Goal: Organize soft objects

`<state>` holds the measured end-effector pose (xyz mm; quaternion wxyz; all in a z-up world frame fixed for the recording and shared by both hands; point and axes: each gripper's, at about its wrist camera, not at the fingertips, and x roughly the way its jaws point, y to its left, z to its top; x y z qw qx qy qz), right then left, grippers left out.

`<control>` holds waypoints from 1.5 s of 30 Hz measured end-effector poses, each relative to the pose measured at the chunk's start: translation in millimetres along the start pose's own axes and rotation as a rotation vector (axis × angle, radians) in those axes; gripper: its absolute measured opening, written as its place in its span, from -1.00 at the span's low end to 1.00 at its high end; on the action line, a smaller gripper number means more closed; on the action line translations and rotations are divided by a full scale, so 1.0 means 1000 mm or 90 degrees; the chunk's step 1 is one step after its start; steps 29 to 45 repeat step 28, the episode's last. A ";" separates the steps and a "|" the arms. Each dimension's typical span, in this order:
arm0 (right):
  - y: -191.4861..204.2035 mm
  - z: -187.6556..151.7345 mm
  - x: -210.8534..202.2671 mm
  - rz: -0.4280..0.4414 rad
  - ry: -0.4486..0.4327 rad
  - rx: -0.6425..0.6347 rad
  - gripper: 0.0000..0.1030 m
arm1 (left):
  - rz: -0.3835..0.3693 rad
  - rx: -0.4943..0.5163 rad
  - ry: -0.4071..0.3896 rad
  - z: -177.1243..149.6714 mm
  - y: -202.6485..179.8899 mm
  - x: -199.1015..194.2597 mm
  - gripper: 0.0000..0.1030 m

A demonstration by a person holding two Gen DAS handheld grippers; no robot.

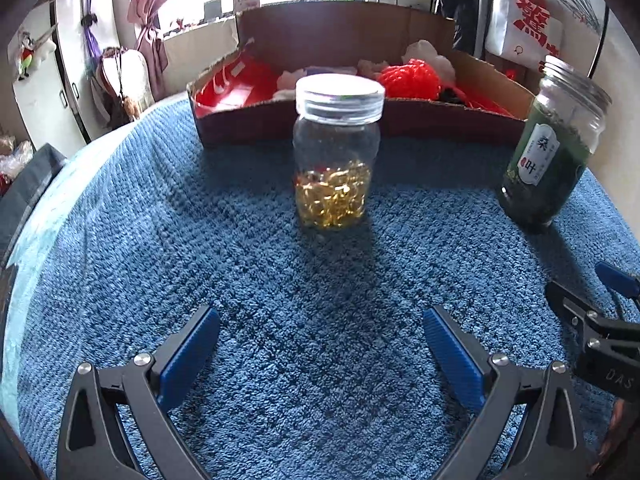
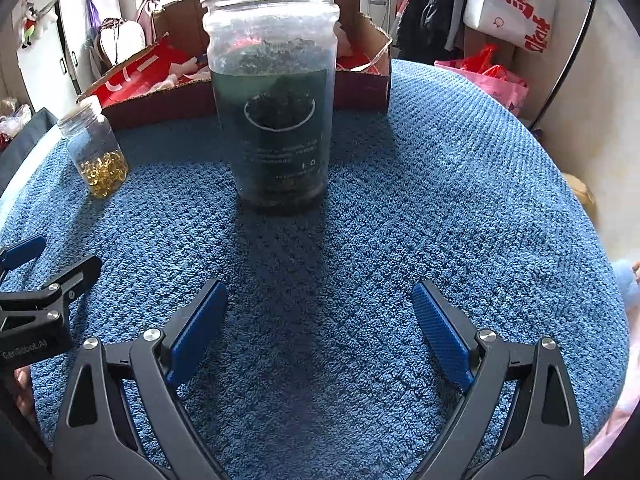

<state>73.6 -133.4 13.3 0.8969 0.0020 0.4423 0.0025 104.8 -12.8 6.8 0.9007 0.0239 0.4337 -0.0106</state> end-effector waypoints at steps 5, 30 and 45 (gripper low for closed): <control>0.001 0.003 0.003 0.000 0.002 0.005 0.88 | 0.007 -0.001 0.001 0.000 -0.002 0.002 1.00; 0.002 0.004 0.006 -0.001 0.004 0.004 0.92 | 0.004 -0.006 0.002 0.002 -0.001 0.002 1.00; 0.002 0.004 0.006 -0.001 0.004 0.004 0.92 | 0.004 -0.006 0.002 0.002 -0.001 0.002 1.00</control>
